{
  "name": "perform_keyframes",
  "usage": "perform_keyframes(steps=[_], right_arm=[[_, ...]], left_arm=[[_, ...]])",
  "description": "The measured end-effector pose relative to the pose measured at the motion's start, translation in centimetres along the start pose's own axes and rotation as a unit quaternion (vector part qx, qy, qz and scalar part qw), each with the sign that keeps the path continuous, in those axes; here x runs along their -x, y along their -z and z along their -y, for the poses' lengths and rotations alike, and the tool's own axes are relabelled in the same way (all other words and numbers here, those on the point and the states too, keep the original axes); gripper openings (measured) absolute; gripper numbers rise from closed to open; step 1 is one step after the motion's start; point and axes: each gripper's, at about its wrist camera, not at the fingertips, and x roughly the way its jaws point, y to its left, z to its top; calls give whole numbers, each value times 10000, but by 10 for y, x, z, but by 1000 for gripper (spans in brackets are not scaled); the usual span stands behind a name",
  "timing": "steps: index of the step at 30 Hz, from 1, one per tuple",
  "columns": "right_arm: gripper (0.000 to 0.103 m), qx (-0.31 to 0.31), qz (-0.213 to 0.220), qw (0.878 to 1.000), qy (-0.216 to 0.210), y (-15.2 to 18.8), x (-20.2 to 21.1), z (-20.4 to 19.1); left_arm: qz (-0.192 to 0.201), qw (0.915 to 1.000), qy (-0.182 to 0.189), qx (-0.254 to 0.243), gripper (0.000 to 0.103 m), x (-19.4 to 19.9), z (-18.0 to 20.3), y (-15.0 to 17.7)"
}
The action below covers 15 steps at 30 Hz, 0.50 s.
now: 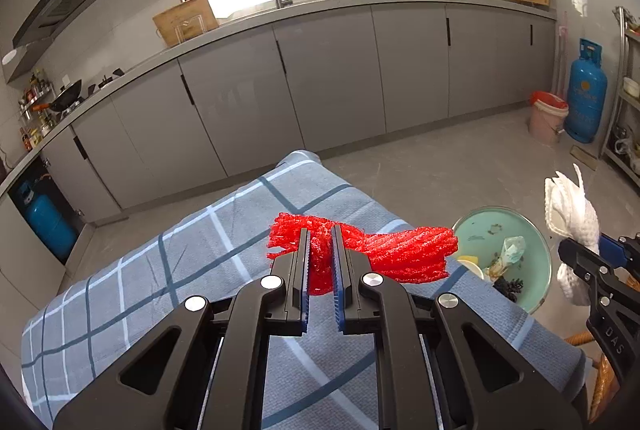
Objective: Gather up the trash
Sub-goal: 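Carry the red net and white cloth over the green bucket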
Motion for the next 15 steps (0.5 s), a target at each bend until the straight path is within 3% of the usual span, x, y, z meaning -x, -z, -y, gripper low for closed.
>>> perform_keyframes(steps=[15], right_arm=[[25,-251,-75,9992,310,-3,-14,47]], left_arm=[[49,9986,412,-333,11,-19,55,-15]])
